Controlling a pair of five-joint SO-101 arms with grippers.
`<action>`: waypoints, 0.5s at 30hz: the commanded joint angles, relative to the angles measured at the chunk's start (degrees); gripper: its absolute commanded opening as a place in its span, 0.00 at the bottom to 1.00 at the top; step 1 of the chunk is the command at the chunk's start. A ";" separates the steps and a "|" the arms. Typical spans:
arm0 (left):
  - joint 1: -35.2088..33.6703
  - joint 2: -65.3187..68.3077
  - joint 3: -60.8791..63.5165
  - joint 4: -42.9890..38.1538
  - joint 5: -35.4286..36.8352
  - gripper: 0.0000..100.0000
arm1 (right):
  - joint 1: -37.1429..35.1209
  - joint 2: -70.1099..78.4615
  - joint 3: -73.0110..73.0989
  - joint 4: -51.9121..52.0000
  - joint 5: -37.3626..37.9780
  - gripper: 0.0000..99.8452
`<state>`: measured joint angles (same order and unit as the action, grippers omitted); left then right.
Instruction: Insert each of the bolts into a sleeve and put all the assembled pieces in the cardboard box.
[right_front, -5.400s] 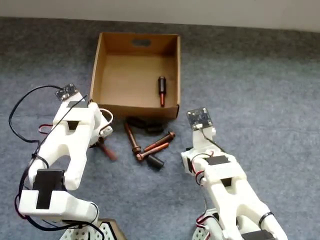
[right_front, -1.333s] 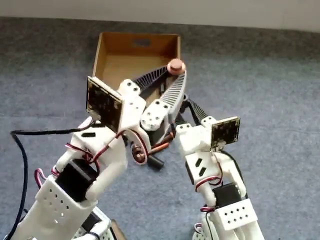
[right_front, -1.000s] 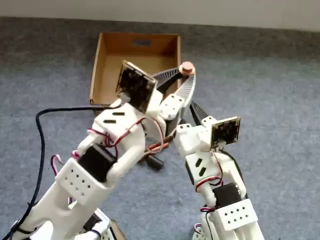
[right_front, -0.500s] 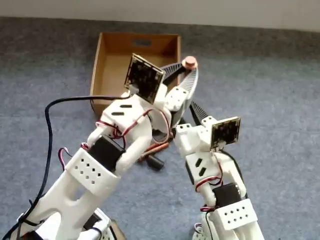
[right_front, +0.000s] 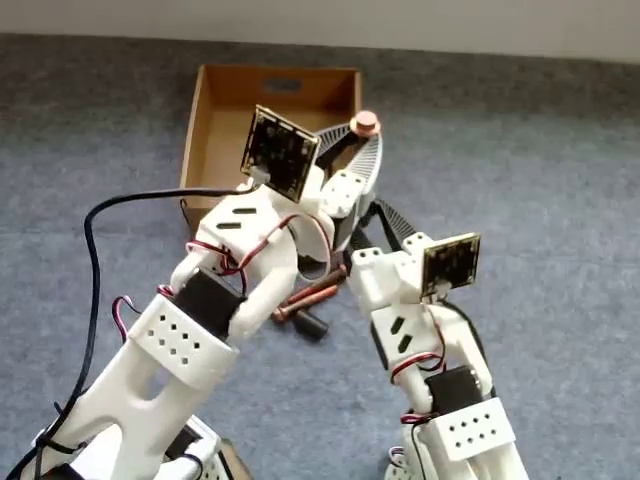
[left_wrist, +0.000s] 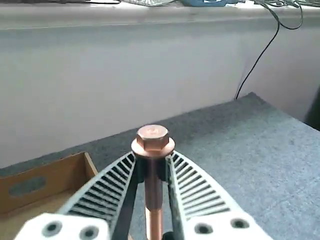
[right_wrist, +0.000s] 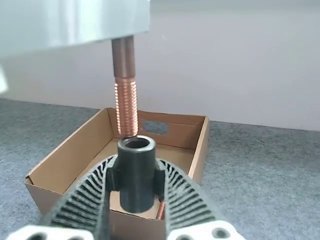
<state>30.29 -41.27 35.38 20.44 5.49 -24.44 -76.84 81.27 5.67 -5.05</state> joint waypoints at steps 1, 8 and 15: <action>0.22 -0.66 -0.75 -1.23 0.26 0.01 | -0.13 -1.19 -0.92 -1.19 -0.62 0.01; 0.31 -0.66 -0.84 -1.32 0.35 0.01 | -0.13 -1.19 -0.92 -1.10 -0.62 0.01; 1.27 -0.66 -2.33 -1.05 0.35 0.01 | -0.13 -1.19 -0.92 -1.10 -0.62 0.01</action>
<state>30.29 -41.27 35.38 20.44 5.49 -24.44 -76.84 81.27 5.67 -5.05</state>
